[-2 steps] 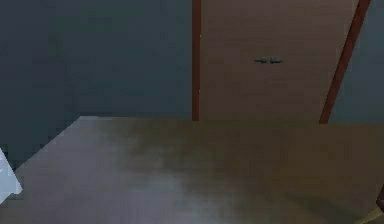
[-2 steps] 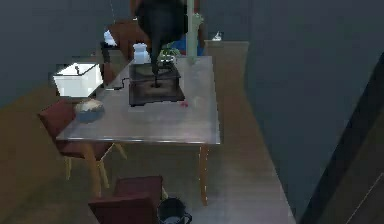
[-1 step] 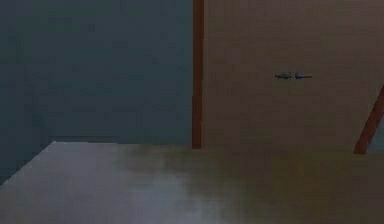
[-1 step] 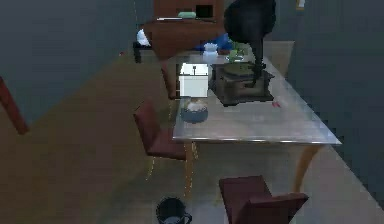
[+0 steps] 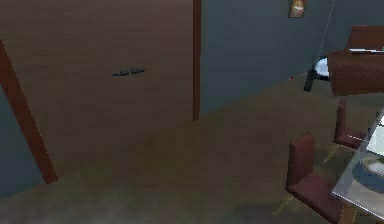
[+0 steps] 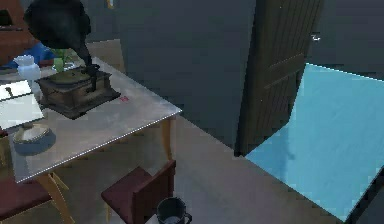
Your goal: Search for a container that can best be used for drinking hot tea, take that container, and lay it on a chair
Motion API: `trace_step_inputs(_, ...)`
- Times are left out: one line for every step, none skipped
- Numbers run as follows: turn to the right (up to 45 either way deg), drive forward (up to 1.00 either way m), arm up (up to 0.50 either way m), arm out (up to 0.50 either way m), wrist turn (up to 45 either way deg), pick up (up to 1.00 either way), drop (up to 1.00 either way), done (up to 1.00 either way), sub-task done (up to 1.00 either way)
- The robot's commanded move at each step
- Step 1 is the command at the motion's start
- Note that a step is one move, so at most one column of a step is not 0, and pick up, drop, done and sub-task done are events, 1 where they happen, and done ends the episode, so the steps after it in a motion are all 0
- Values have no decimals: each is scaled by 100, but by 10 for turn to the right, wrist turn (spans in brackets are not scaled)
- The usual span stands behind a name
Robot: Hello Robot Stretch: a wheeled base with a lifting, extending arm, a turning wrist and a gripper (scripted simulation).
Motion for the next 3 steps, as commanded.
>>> trace_step_inputs(30,0,0,0,0,0,0,0,0)
trace_step_inputs(0,45,0,0,0,0,0,0,0)
trace_step_inputs(-450,0,0,0,0,0,0,0,0)
